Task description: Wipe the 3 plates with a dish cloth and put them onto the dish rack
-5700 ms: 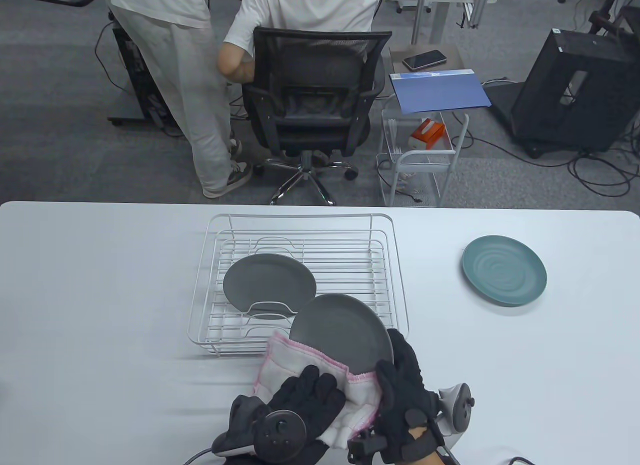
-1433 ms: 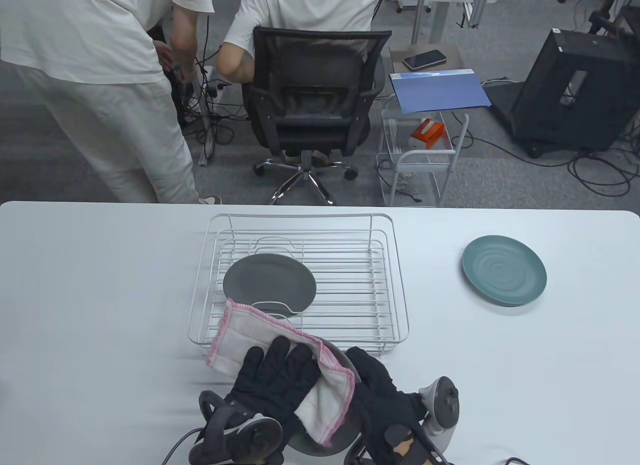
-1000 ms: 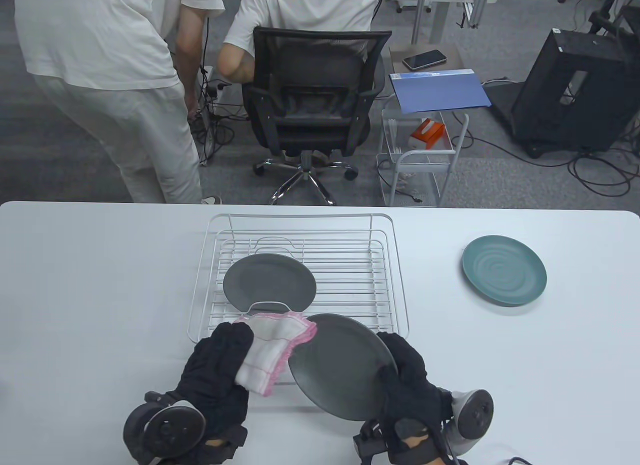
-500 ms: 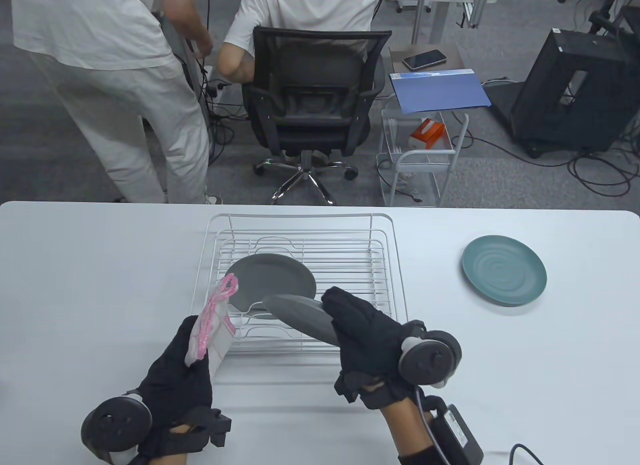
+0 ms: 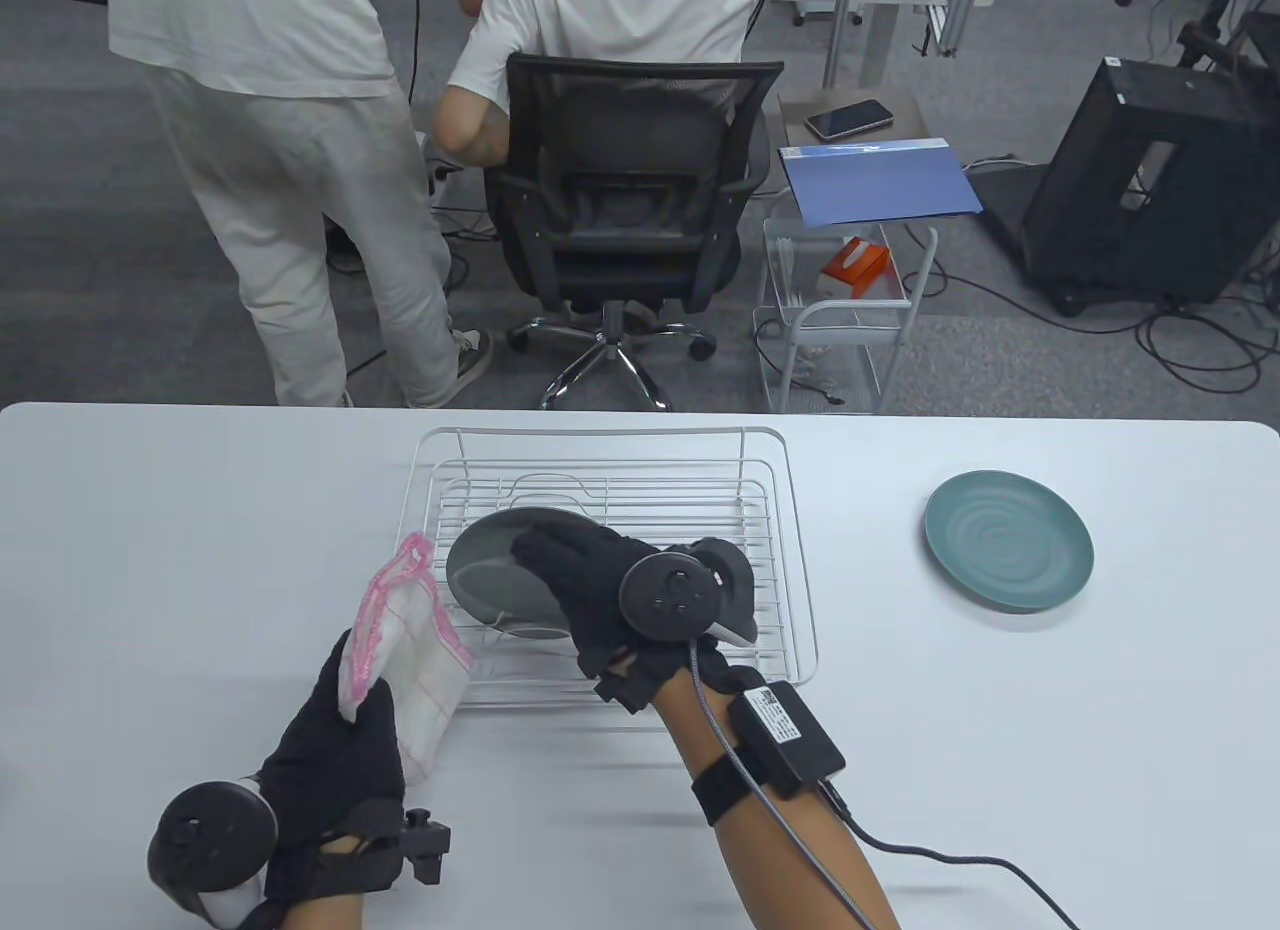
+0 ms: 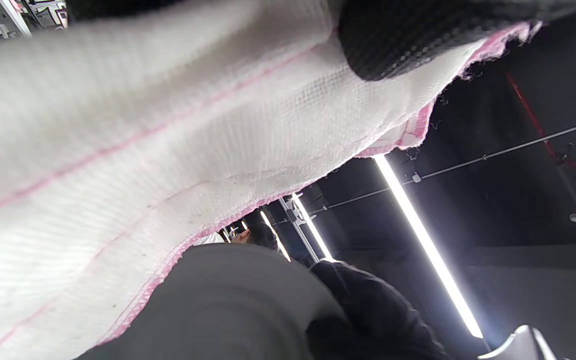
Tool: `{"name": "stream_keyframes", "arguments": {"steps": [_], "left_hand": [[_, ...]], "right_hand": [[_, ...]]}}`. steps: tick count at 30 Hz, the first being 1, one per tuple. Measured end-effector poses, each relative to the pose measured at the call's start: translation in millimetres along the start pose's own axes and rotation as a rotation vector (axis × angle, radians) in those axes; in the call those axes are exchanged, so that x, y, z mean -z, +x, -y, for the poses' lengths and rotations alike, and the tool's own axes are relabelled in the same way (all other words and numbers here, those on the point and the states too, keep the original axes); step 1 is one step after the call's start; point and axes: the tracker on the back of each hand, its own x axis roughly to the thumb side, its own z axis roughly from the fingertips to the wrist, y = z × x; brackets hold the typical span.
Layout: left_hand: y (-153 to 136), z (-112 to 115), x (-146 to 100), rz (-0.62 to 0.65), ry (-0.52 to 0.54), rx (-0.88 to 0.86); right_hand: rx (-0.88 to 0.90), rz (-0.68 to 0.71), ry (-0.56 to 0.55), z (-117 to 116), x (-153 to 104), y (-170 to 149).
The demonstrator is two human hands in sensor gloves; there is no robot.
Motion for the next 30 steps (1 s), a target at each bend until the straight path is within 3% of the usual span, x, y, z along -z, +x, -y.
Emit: {"name": "stream_keyframes", "arguments": {"steps": [10,19,30], "left_hand": [[-3,3,1,-0.017,-0.023,-0.005],[-3,6,1,-0.019,-0.043,0.005],[-4,8,1,-0.027,-0.051,0.006]], "right_hand": [[-0.059,-0.003,0.134,-37,25,-5],[-0.130,-0.068,0.169,-51,33,-14],[-0.147,-0.125,0.076,-44,32,-19]]}}
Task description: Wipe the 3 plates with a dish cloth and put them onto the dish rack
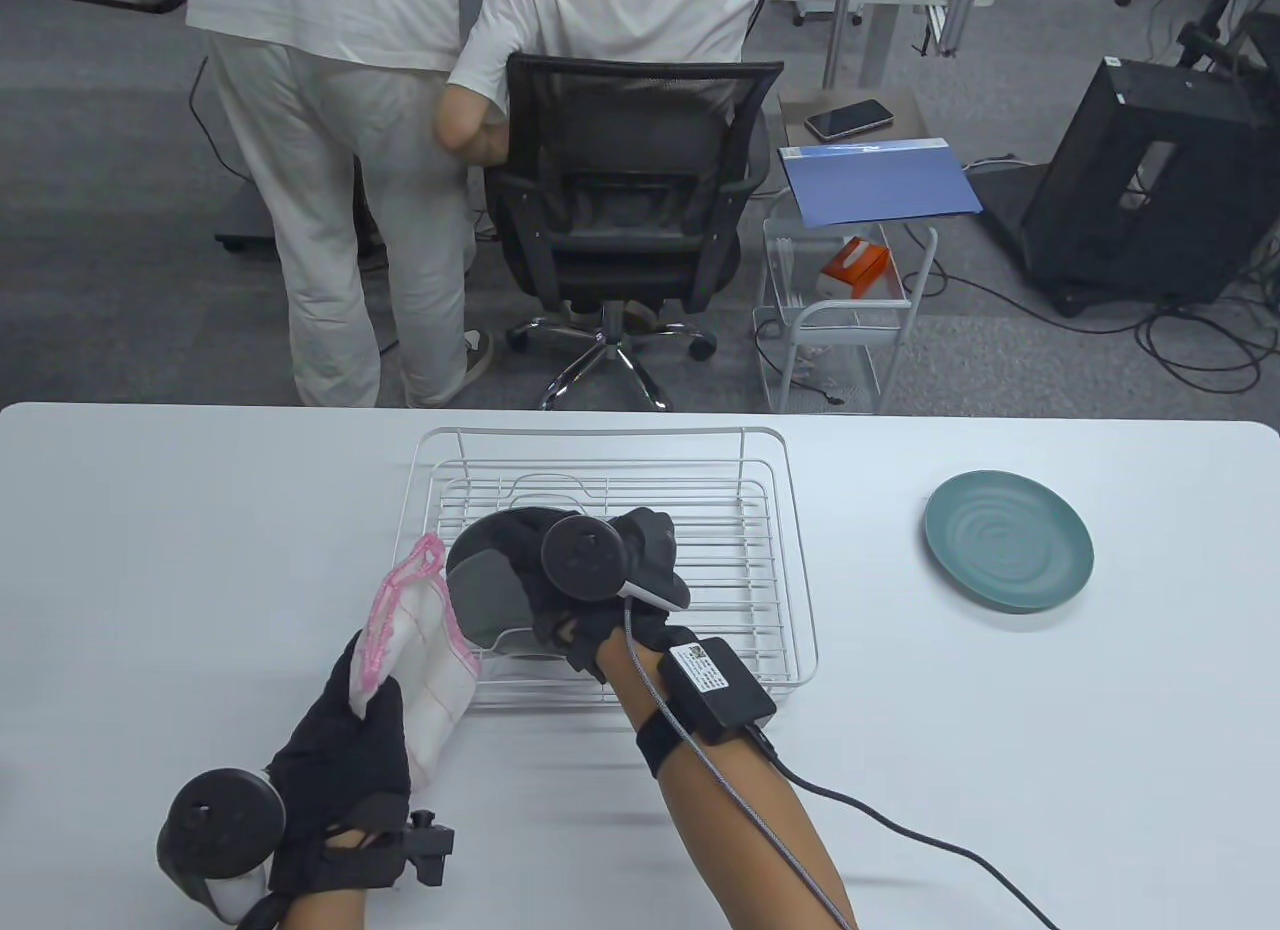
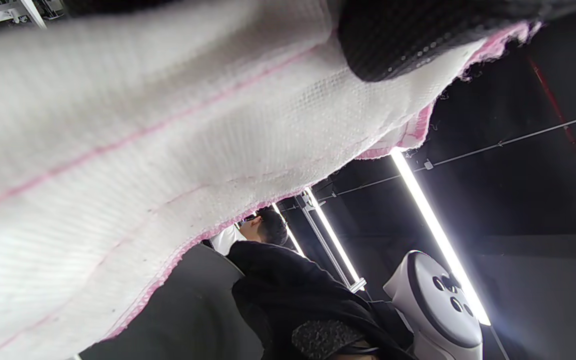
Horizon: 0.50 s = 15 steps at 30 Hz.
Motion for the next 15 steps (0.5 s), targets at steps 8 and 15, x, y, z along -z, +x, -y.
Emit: {"name": "stream_keyframes", "arguments": {"steps": [8,15], "left_hand": [[0,0,0,-0.001,-0.002,0.002],[-1,1,-1,0.001,-0.005,-0.002]], "right_hand": [[0.043,-0.011,-0.110,16,-7,-1],[0.045,-0.077,-0.199,54,-28,-14]]}}
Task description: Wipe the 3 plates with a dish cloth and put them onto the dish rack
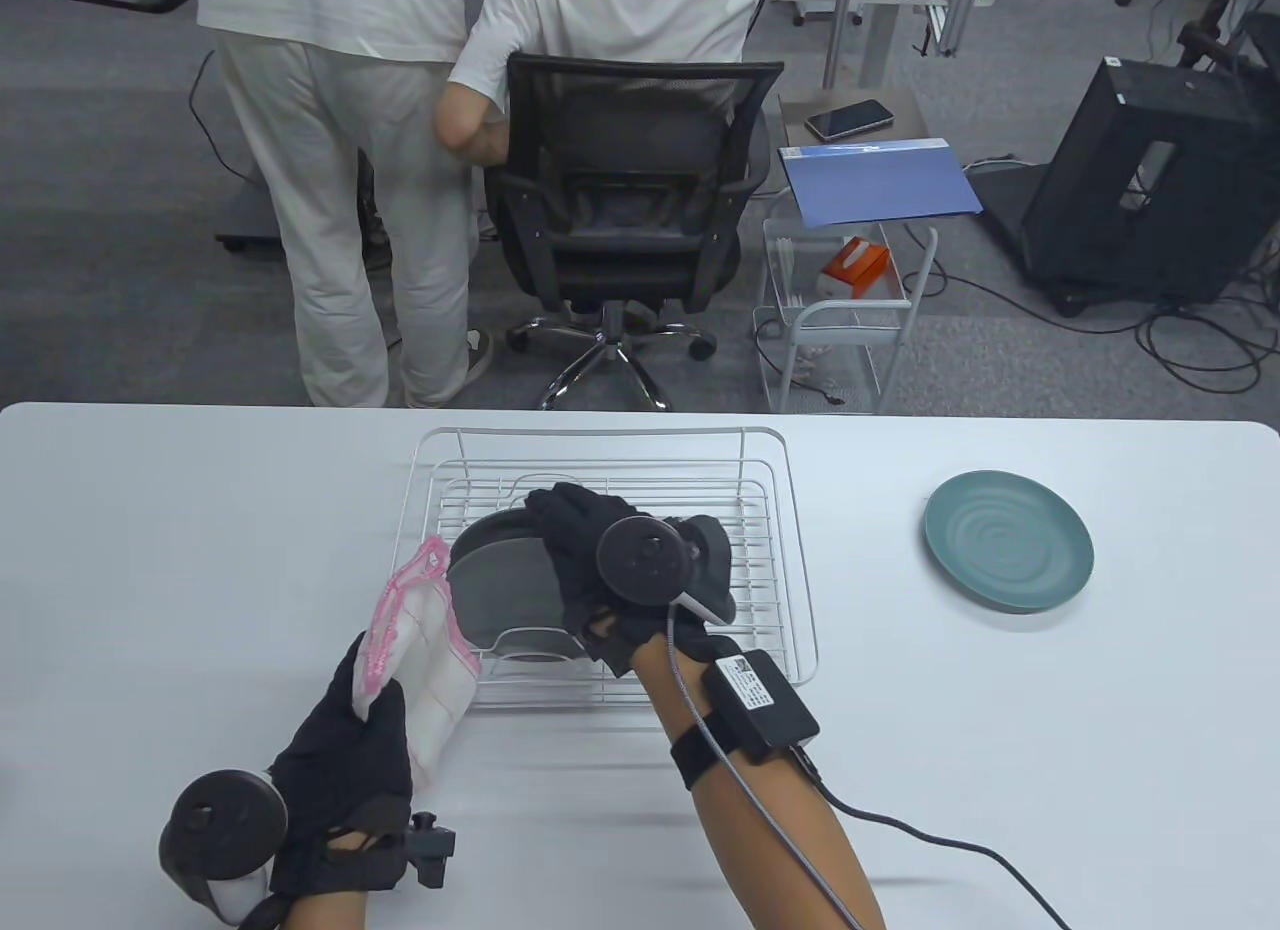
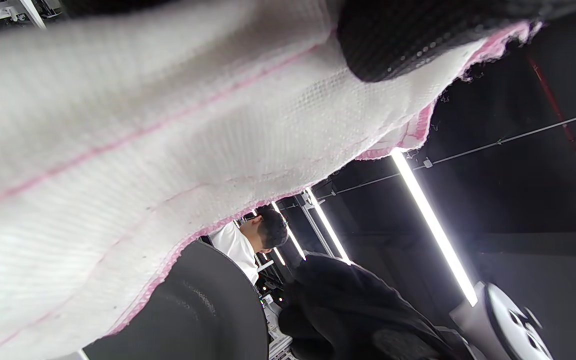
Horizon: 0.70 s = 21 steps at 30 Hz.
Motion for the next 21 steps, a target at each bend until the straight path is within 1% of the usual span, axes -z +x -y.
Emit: {"name": "stream_keyframes", "arguments": {"steps": [3,4,6,7,8,9,10,11,12,13,15,18,21], "left_hand": [[1,0,0,0.004,0.001,-0.004],[2,1,-1,0.007,-0.002,0.000],[4,3,-1,0.017,-0.011,0.009],[5,4,-1,0.022,-0.015,0.012],[6,4,-2,0.027,-0.019,0.017],[7,5,-2,0.031,-0.022,0.021],[9,6,-3,0.037,-0.024,0.029],[10,6,-3,0.041,-0.026,0.033],[11,7,-3,0.046,-0.029,0.041],[12,7,-4,0.049,-0.031,0.045],[14,9,-5,0.058,-0.038,0.057],[16,10,-5,0.066,-0.045,0.066],[18,12,-6,0.073,-0.057,0.076]], "right_hand": [[-0.023,-0.118,-0.084,36,-15,-28],[-0.026,-0.160,-0.096,45,-19,-37],[-0.016,-0.324,-0.091,72,-32,-67],[0.001,-0.402,-0.118,86,-41,-82],[0.011,-0.487,-0.172,102,-51,-100],[0.005,-0.549,-0.188,111,-57,-111],[-0.004,-0.664,-0.190,123,-68,-129],[-0.012,-0.729,-0.187,130,-74,-139],[-0.031,-0.832,-0.189,139,-86,-157],[-0.033,-0.896,-0.191,144,-94,-168],[-0.048,-1.073,-0.193,150,-115,-197],[-0.092,-1.268,-0.193,151,-143,-228],[-0.064,-1.425,-0.194,146,-164,-251]]}}
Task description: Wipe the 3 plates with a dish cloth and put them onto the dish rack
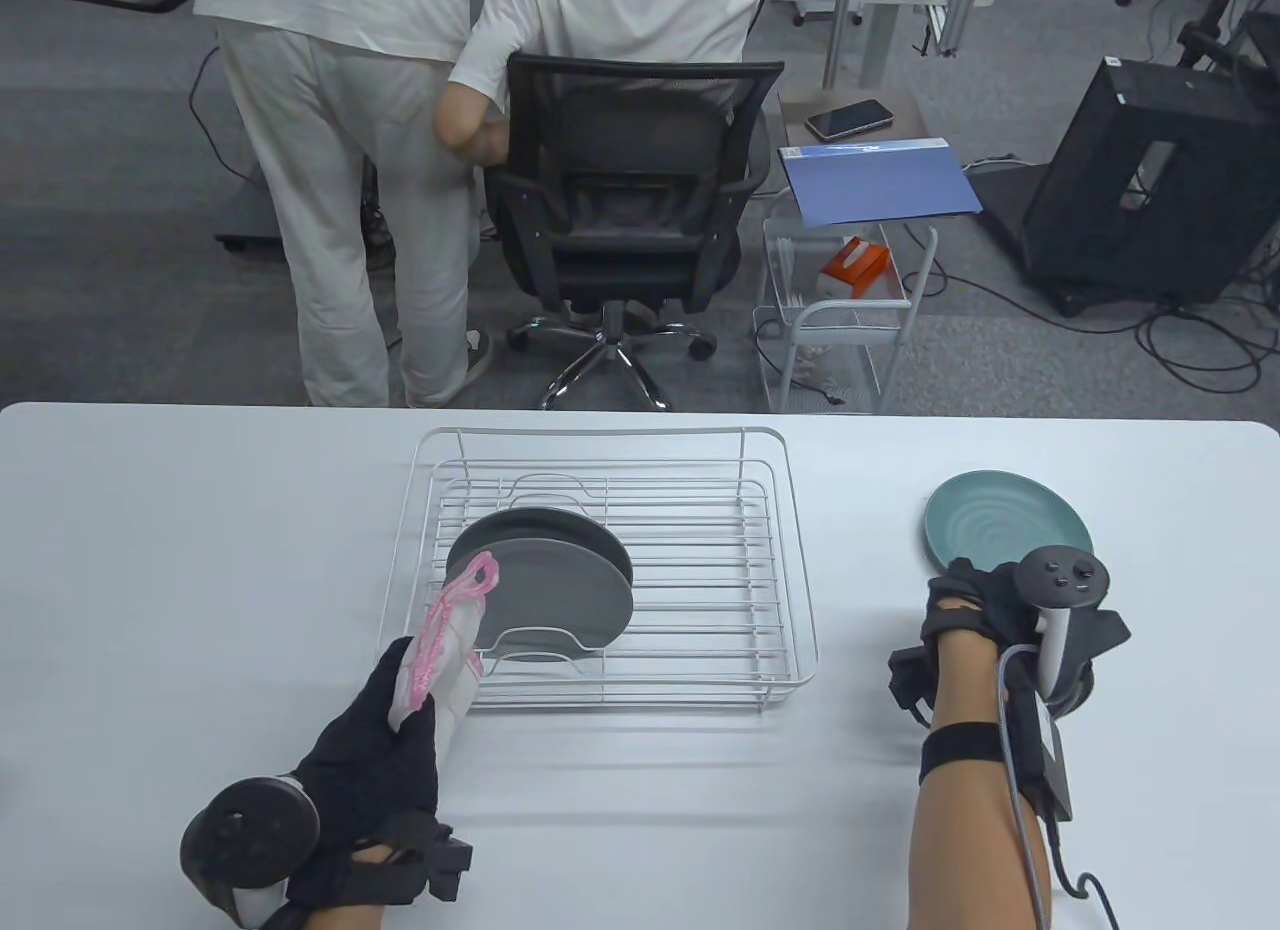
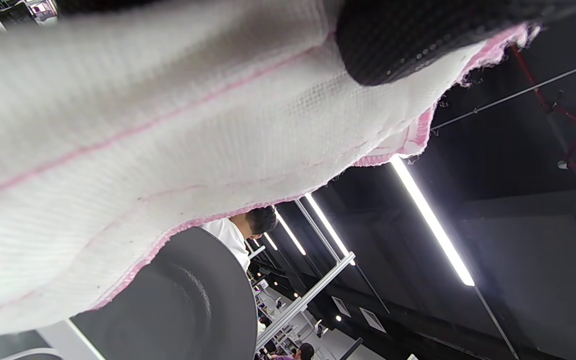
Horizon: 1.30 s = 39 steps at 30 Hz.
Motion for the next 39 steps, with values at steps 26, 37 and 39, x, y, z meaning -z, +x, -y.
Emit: {"name": "stream_keyframes", "arguments": {"steps": [26,37,39], "left_hand": [[11,26,-2,0.049,-0.141,0.093],[8,26,0,0.037,-0.141,0.094],[6,25,0,0.027,-0.140,0.079]], "right_hand": [[-0.095,-0.353,-0.174,-39,75,-28],[0.178,-0.369,-0.173,-30,67,-35],[0.241,-0.342,-0.160,-26,62,-34]]}}
